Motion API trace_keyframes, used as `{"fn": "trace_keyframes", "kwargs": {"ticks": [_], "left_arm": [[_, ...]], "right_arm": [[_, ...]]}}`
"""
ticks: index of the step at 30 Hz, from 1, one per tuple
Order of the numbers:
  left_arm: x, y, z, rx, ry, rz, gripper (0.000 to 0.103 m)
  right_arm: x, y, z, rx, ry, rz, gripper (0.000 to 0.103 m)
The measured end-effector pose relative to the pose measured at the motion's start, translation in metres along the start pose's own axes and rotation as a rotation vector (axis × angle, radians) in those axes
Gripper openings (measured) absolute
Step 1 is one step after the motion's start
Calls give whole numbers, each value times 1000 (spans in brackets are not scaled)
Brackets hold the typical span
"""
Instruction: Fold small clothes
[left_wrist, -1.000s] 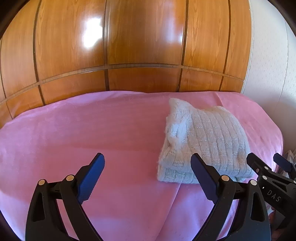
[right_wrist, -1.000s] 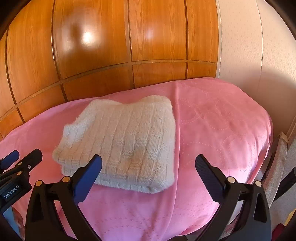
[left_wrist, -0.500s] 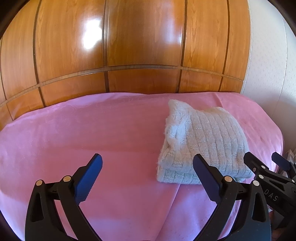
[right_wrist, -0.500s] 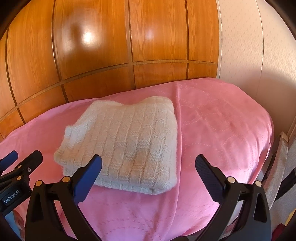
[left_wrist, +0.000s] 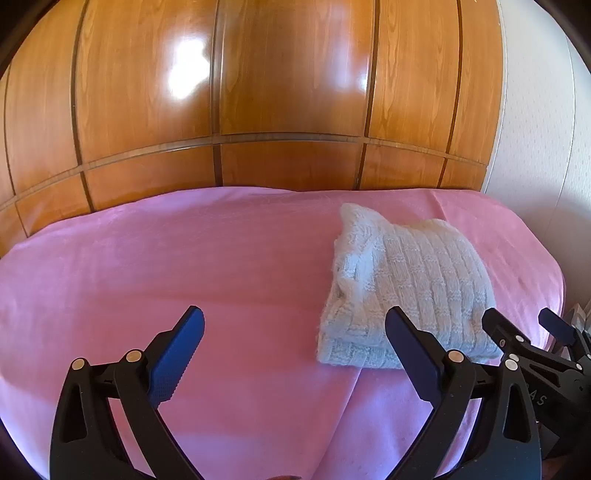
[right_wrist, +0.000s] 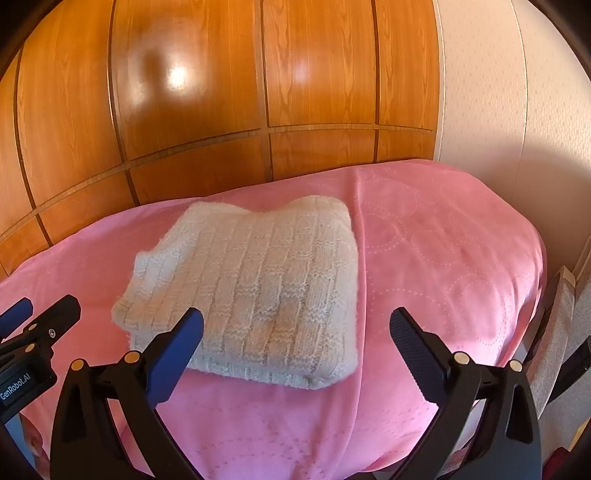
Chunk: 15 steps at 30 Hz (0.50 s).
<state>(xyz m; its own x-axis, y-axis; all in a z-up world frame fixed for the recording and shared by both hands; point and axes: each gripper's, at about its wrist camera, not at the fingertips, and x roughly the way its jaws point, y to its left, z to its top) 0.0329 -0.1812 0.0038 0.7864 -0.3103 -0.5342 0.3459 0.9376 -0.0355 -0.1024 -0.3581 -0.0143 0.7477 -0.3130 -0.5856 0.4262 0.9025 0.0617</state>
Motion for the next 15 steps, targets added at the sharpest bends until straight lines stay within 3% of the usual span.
{"fn": "trace_keyframes", "kwargs": {"ticks": [9, 15], "left_arm": [[-1, -2, -2, 28, -30, 29, 97], [9, 3, -4, -10, 35, 25, 97]], "right_arm": [[4, 1, -1, 0, 12, 10, 101], [5, 0, 0, 10, 9, 12, 101]]}}
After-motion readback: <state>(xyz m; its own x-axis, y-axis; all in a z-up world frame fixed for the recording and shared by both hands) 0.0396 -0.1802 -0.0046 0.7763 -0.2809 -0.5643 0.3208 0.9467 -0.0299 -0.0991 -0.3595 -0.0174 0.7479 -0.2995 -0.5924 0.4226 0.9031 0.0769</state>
